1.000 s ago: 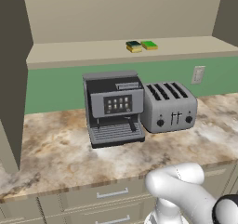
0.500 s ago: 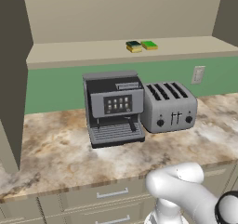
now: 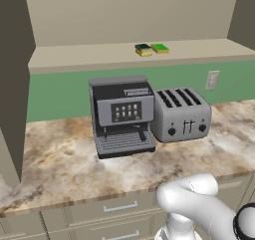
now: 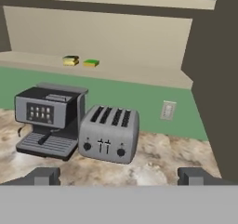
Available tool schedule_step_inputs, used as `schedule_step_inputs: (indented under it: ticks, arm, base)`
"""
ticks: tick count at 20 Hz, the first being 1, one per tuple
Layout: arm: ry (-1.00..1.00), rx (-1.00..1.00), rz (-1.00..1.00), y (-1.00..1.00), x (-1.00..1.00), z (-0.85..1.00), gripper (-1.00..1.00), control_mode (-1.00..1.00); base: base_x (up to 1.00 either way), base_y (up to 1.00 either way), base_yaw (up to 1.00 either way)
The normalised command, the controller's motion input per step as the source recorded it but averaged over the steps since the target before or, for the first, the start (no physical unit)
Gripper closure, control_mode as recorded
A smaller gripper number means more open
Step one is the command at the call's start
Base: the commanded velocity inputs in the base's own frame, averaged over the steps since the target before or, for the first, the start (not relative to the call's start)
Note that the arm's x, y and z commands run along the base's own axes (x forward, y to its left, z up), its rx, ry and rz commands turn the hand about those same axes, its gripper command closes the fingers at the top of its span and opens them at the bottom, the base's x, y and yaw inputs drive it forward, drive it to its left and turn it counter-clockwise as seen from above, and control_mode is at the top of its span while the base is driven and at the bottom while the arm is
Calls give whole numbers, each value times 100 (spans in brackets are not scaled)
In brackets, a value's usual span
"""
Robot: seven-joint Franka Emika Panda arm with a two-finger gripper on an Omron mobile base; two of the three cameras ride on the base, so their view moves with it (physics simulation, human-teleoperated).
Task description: Pick up the sponge and sponge from the sink, and place them back in the cabinet, and close the cabinet doors.
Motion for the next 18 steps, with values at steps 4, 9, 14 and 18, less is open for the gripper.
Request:
schedule_step_inputs:
  ticks: [4,9,14,18]
  arm:
    - [-5,0,-3,-16,-4,0,-100,-100]
    - [-4,0,-5,-17,-1,0,-100,-100]
    - [-3,0,-7,-7,0,0,-100,-100]
    - [-2,0,-9,-3,0,0,-100,-100]
  base:
    - [0,0,0]
    - [0,0,0]
    - [0,0,0]
    - [0,0,0]
